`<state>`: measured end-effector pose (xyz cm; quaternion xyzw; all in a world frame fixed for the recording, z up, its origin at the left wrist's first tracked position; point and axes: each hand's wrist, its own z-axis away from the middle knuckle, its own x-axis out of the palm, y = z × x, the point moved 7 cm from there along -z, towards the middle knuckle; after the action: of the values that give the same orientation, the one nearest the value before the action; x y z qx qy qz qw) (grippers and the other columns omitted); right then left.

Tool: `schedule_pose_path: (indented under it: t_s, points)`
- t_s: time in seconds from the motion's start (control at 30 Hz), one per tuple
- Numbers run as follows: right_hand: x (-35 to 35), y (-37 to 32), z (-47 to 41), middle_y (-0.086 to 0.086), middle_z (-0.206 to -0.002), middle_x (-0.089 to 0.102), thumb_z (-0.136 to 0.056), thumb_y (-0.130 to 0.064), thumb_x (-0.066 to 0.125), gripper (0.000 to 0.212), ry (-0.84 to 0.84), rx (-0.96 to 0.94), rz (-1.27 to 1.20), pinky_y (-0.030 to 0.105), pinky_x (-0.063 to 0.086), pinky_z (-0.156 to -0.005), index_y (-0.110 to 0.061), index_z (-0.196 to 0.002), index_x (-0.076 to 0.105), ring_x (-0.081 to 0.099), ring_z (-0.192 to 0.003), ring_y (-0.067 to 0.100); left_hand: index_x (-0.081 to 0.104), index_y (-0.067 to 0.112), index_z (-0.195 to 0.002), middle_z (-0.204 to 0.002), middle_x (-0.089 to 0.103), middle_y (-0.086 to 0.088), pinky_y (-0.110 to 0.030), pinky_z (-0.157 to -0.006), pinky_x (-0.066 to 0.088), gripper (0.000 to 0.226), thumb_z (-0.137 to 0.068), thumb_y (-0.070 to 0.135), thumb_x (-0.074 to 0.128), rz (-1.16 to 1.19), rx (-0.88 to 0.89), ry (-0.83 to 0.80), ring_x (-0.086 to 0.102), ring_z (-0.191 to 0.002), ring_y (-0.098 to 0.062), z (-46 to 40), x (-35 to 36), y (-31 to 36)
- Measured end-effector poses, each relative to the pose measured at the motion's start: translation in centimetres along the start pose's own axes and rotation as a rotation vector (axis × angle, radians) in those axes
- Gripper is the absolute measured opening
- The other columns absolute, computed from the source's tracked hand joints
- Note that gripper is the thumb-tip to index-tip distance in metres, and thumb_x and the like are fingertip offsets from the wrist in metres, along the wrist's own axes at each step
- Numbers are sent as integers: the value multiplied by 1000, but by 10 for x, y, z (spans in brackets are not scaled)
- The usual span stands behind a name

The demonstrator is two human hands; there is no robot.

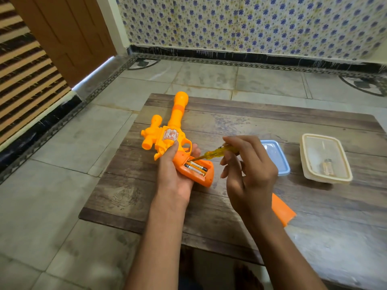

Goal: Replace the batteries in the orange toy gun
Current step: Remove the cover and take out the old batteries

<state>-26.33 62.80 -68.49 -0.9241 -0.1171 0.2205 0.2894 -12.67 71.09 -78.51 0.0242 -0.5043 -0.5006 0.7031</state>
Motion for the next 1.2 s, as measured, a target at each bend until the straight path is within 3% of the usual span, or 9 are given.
schedule_pose_path:
  t_s: [0.17,0.33,0.53,0.77,0.87,1.0,1.13,1.2]
  points:
    - [6,-4,0,17,-105,65,-89,15,50,32,-61,-61,72,36,57,-66,7,-113,70,66,-79,24,62,12,-134,-95,78,-16,-61,-106,48,38,-99,28,62,-36,-2,19,76,-83,-25,0,-2,0]
    - [10,-9,-2,18,-110,65,-86,17,44,38,-101,-92,76,28,57,-75,7,-112,69,64,-93,21,58,9,-140,-120,73,-22,-62,-108,46,50,-96,32,64,-95,-15,34,71,-113,-38,-6,-10,-3]
    - [13,-16,0,17,-101,71,-93,9,68,9,-50,-150,148,27,54,-87,7,-100,73,68,-93,27,59,10,-138,-122,72,-22,-61,-106,48,45,-98,31,62,-72,-25,28,68,-118,-40,-5,-9,-3]
    - [13,-24,0,15,-114,75,-88,11,75,28,17,-145,100,28,57,-93,6,-114,71,74,-101,25,53,12,-146,-126,71,-21,-56,-99,53,55,-96,33,63,-98,-37,17,68,-118,-40,-7,-9,-3]
    - [11,-27,0,13,-111,77,-84,9,80,28,36,-147,65,25,57,-90,6,-110,72,76,-96,24,54,12,-145,-124,72,-19,-53,-95,56,53,-97,32,61,-90,-55,23,71,-114,-38,-6,-10,-3]
    - [16,-32,3,14,-109,77,-85,12,77,19,27,-173,17,28,58,-90,6,-103,74,76,-100,25,60,7,-133,-92,77,-12,-30,-55,59,38,-102,29,54,-99,-76,-18,77,-70,-24,-3,-7,-3]
    - [23,-29,4,13,-110,77,-85,14,74,24,29,-129,-18,26,58,-92,5,-108,74,75,-102,22,56,9,-142,-85,75,-10,-27,-49,57,45,-102,27,55,-94,-44,-5,76,-61,-20,-1,-6,0]
    - [29,-28,2,13,-111,76,-86,15,73,26,11,-113,-58,29,59,-89,5,-111,72,75,-103,21,62,8,-131,-76,76,-8,-27,-48,57,35,-103,27,53,-85,-51,-17,75,-59,-19,3,-3,1]
